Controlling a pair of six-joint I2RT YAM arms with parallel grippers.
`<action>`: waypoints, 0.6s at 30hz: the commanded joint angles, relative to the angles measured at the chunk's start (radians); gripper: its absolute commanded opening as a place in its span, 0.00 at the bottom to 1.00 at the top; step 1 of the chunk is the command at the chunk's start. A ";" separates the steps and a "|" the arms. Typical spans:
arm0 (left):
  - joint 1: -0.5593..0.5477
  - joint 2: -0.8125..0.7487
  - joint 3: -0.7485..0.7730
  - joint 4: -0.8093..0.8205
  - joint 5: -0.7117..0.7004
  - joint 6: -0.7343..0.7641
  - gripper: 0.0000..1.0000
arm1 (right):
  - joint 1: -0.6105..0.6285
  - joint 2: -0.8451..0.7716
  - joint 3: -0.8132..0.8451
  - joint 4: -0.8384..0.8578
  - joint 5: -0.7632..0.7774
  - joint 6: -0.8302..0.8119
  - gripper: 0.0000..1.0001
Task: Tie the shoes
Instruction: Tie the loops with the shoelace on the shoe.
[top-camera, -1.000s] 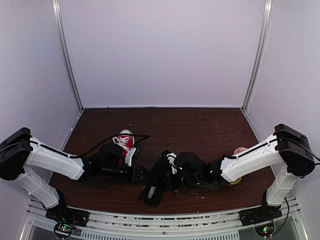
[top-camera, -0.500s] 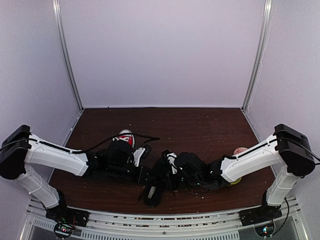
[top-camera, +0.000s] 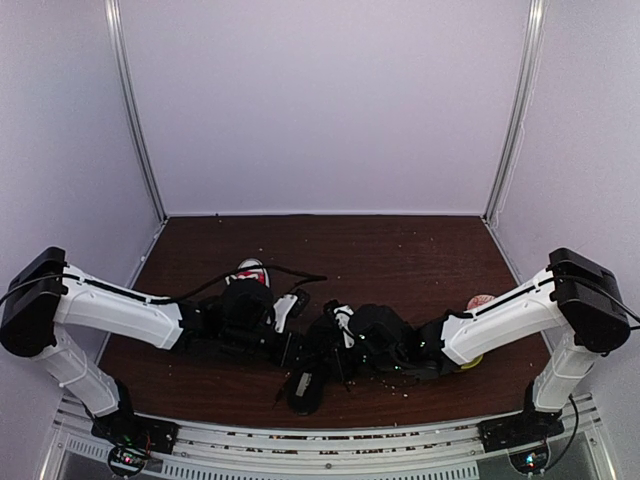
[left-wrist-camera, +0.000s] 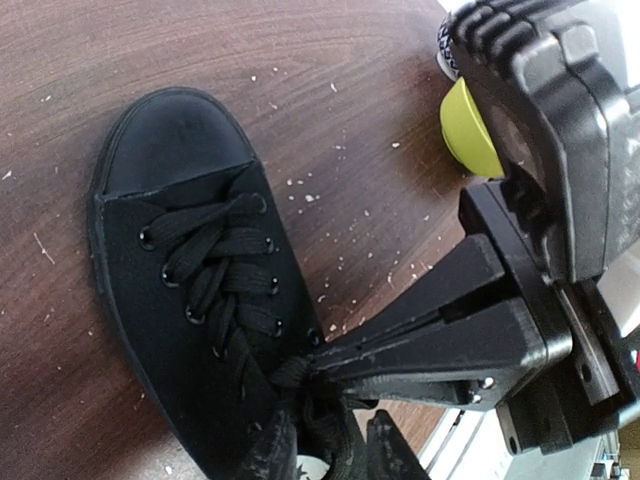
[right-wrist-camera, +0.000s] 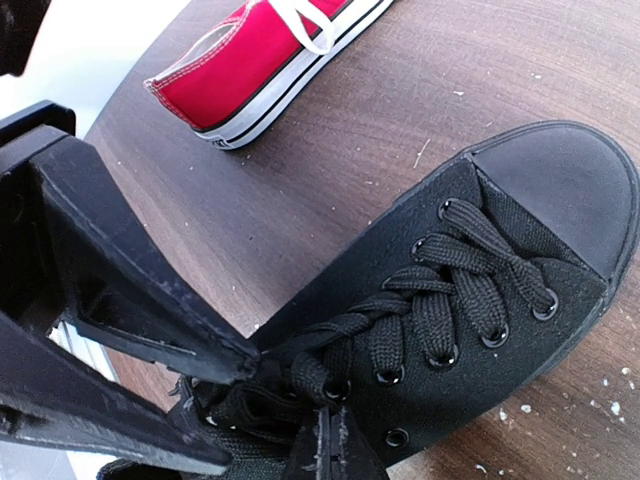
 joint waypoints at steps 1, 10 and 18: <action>-0.009 0.023 0.035 -0.004 -0.010 0.024 0.28 | 0.004 -0.015 -0.010 0.011 0.000 0.002 0.00; -0.015 0.020 0.049 -0.058 -0.046 0.034 0.09 | 0.005 -0.021 -0.016 0.009 0.007 0.001 0.00; -0.015 -0.091 0.000 -0.073 -0.130 0.014 0.00 | 0.003 -0.037 -0.030 0.009 0.019 0.004 0.00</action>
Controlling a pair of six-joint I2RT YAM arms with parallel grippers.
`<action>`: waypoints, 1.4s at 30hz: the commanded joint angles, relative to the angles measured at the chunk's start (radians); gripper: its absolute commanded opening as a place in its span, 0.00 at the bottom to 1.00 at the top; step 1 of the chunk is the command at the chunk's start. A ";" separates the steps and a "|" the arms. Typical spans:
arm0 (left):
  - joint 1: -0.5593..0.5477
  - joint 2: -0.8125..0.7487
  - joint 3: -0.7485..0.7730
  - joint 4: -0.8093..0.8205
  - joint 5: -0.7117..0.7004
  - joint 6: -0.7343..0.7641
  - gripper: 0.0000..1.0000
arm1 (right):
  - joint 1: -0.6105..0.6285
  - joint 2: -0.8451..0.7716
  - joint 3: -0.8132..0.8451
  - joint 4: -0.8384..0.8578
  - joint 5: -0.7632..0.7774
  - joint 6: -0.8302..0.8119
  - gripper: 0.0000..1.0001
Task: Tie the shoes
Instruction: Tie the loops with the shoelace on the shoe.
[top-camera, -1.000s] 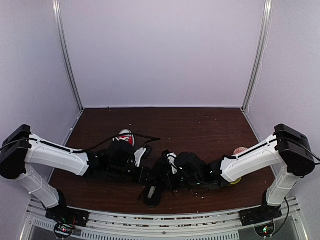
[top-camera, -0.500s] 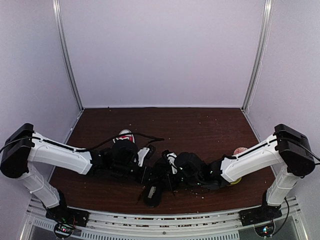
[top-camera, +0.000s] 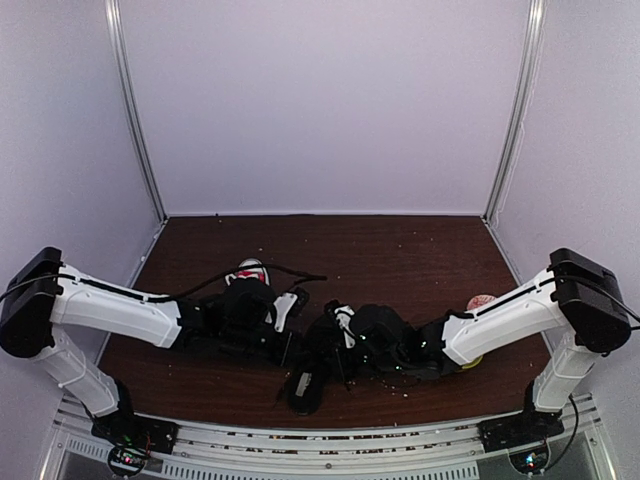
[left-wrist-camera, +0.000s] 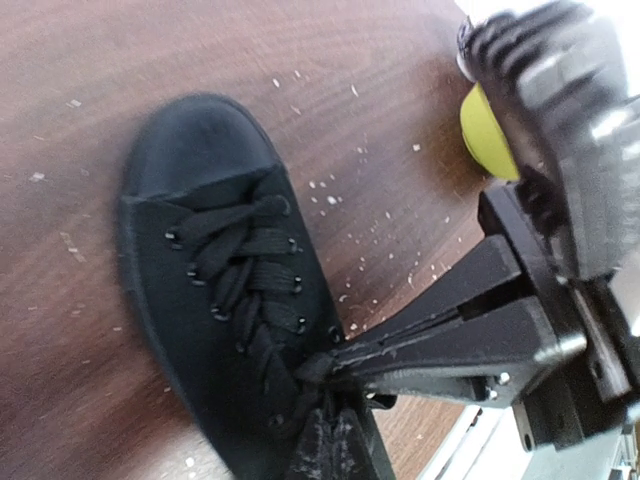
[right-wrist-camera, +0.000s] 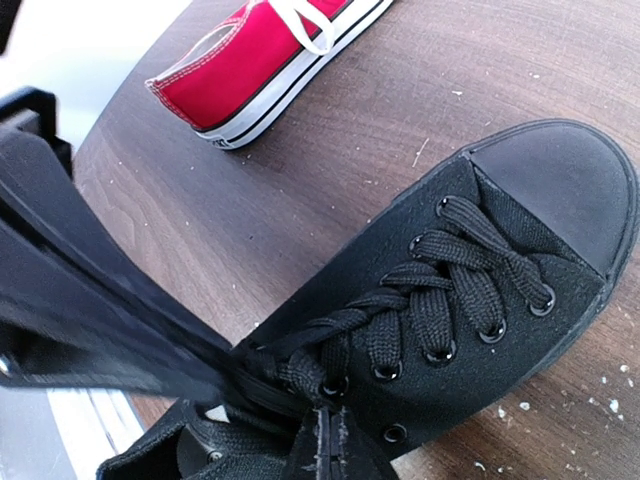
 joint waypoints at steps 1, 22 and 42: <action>-0.004 -0.090 -0.030 -0.007 -0.071 -0.009 0.00 | 0.005 -0.034 -0.024 0.006 0.021 0.003 0.01; -0.004 -0.101 -0.080 0.000 -0.083 -0.052 0.00 | -0.045 -0.261 -0.096 -0.003 0.026 -0.021 0.41; 0.001 -0.095 -0.085 0.007 -0.074 -0.062 0.00 | -0.069 -0.054 -0.173 0.338 -0.227 0.054 0.42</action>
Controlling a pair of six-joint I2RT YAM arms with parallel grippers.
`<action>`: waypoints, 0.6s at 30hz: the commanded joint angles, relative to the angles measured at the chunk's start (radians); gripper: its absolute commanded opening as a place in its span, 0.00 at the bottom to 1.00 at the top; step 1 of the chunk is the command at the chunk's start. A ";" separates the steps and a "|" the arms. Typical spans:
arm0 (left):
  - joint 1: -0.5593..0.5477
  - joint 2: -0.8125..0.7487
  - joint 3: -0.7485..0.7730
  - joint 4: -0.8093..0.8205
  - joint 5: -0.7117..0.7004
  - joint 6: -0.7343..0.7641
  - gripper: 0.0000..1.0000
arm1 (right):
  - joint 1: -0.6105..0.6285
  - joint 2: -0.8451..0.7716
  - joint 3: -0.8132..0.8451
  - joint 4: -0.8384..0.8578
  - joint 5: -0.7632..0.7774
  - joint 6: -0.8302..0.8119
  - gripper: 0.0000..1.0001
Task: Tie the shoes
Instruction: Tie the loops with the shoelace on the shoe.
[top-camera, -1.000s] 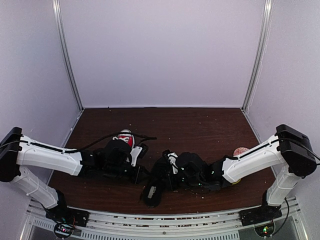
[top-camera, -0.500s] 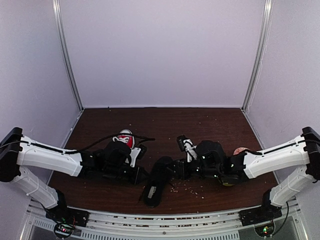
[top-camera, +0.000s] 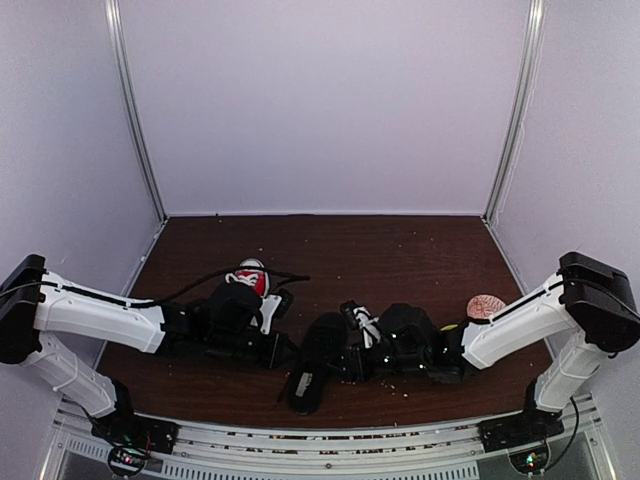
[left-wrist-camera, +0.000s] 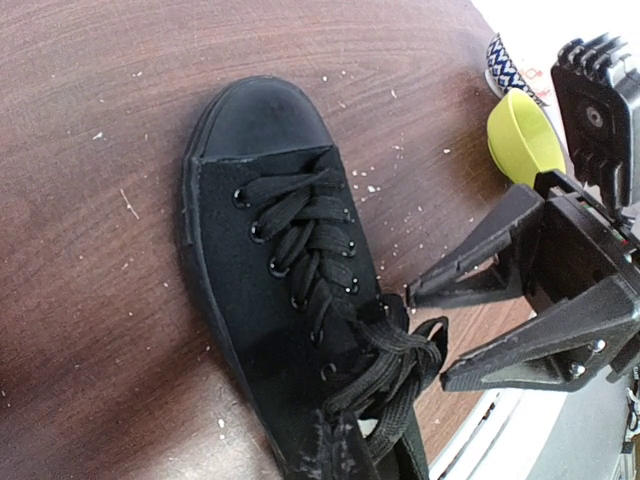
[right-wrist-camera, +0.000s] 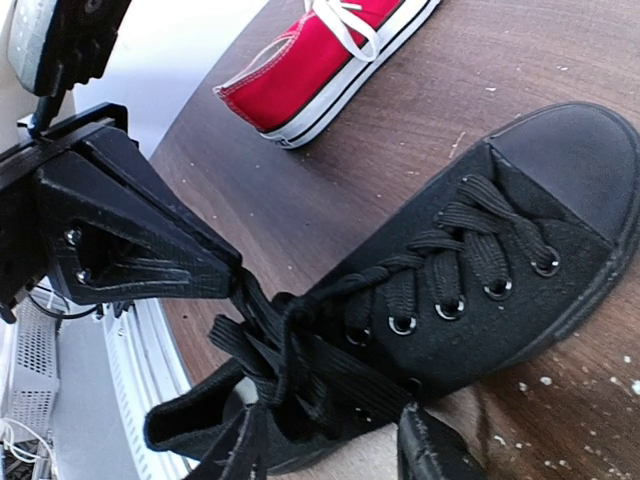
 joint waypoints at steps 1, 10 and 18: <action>0.003 0.003 -0.010 0.034 -0.003 -0.006 0.00 | -0.001 0.027 0.019 0.070 -0.031 0.016 0.39; 0.019 -0.003 -0.026 0.040 -0.022 -0.024 0.00 | -0.014 0.018 -0.010 0.096 0.002 0.028 0.00; 0.069 -0.018 -0.095 0.064 -0.024 -0.070 0.00 | -0.045 -0.031 -0.071 0.077 0.040 0.029 0.00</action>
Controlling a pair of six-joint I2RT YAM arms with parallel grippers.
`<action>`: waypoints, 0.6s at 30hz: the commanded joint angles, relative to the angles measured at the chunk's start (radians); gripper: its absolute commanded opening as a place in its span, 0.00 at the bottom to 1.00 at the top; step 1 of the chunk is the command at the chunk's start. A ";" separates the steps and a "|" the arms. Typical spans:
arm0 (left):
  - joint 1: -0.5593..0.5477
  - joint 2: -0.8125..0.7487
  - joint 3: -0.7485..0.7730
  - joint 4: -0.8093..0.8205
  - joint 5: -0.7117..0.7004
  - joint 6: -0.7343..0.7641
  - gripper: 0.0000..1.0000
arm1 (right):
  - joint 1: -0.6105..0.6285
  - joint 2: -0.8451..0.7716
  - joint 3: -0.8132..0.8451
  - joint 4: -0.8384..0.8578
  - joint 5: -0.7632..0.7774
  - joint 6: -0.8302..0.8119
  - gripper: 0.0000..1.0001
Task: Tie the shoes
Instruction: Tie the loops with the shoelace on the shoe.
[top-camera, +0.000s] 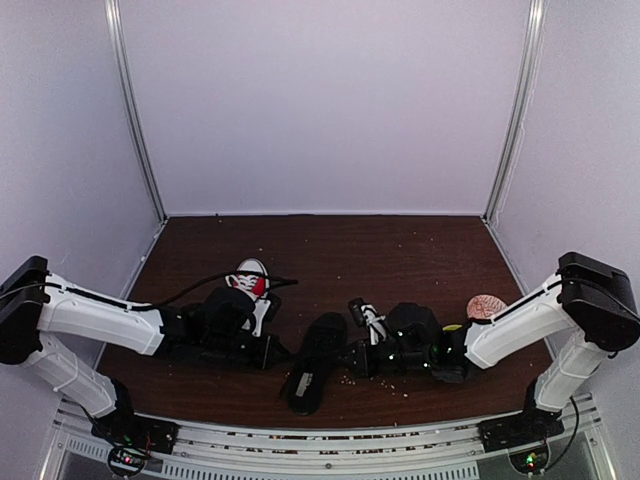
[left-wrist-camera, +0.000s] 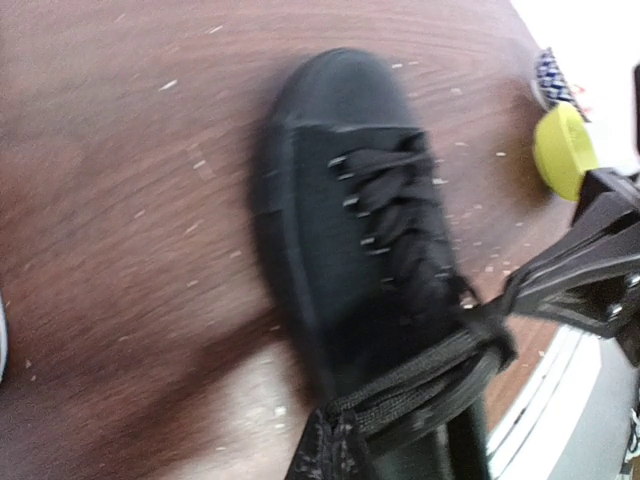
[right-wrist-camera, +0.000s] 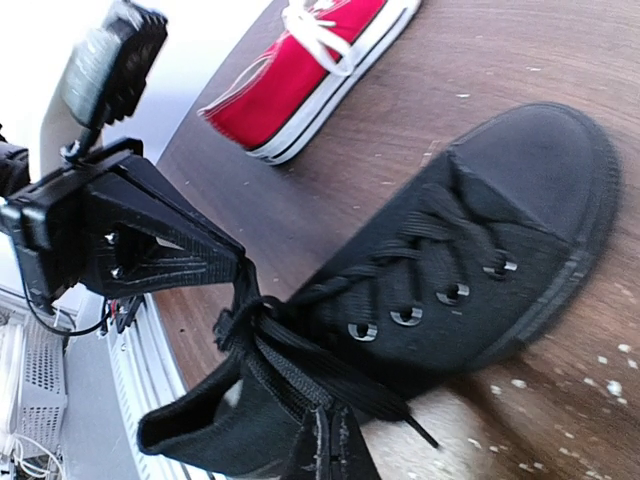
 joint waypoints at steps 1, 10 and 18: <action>0.029 -0.020 -0.037 0.040 -0.021 -0.035 0.00 | -0.016 -0.040 -0.040 0.008 0.043 0.000 0.00; 0.077 -0.046 -0.100 0.037 -0.047 -0.073 0.00 | -0.033 -0.085 -0.107 0.014 0.083 0.021 0.00; 0.109 -0.063 -0.137 0.029 -0.063 -0.077 0.00 | -0.053 -0.125 -0.172 0.019 0.111 0.039 0.00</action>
